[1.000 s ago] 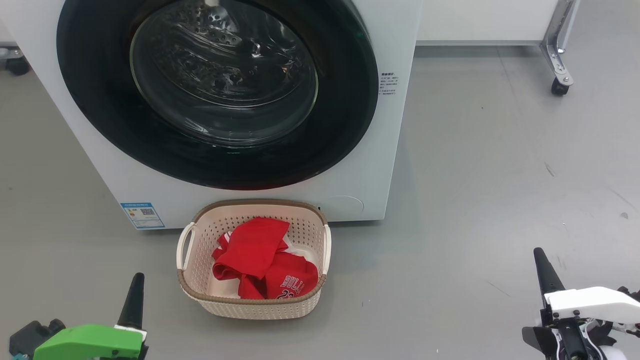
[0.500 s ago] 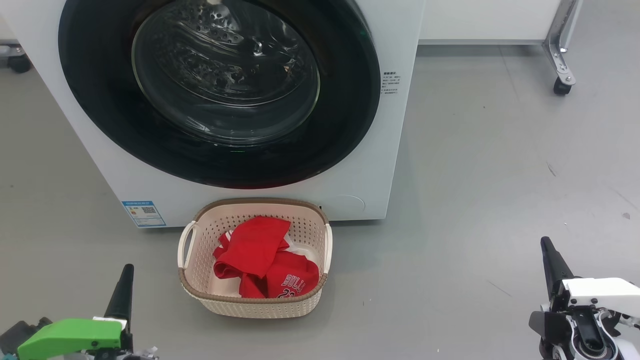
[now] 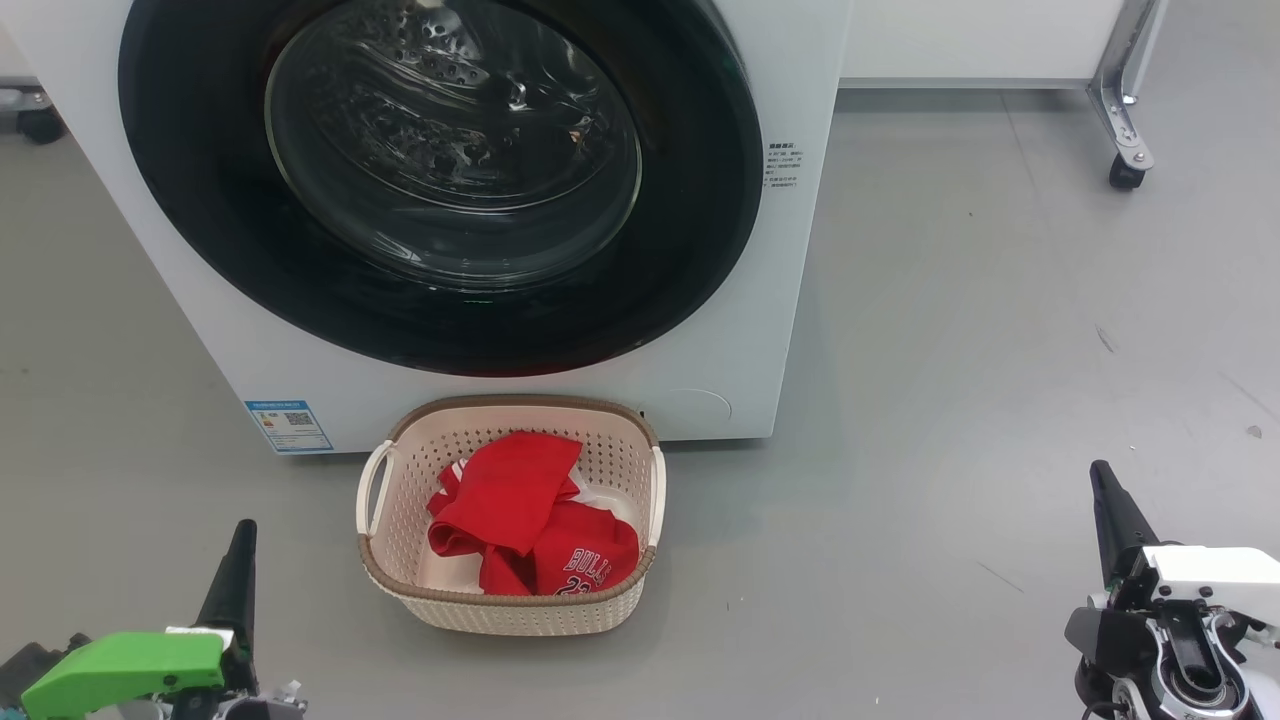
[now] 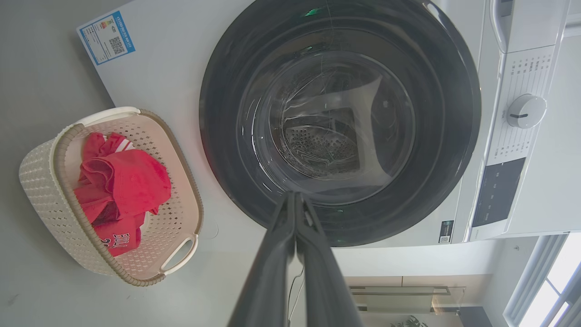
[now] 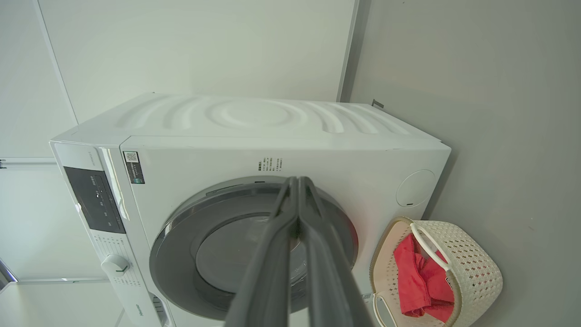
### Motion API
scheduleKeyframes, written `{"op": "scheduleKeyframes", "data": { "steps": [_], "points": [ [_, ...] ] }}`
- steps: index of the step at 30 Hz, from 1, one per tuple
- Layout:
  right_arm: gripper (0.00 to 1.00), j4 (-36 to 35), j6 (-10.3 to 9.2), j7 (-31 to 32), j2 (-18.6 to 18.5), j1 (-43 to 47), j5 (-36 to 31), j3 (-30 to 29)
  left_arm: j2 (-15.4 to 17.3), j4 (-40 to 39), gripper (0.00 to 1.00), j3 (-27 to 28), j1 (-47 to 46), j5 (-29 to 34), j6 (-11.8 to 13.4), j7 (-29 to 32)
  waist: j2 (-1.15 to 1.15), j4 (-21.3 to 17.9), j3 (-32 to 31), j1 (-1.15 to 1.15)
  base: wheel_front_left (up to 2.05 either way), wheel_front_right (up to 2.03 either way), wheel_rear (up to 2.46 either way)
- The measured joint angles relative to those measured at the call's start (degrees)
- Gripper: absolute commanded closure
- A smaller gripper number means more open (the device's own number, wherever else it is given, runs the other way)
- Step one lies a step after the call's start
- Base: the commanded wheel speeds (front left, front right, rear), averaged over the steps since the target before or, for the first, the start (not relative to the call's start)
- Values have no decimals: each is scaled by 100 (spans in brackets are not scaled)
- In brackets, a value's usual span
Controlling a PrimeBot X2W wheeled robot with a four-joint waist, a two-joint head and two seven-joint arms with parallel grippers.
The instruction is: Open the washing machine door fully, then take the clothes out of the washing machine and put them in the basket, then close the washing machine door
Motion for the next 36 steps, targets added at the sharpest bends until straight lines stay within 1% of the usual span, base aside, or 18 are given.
{"op": "scheduleKeyframes", "data": {
  "steps": [27,36],
  "points": [
    [100,80,7,16,0,-57,0,-10,0,65,100,13,-55,-2,-10,20,0,0,-4,0,0,0,0],
    [100,89,7,18,1,-58,0,-13,0,85,100,19,-59,-2,-49,26,0,0,-5,0,0,0,0]
  ]
}}
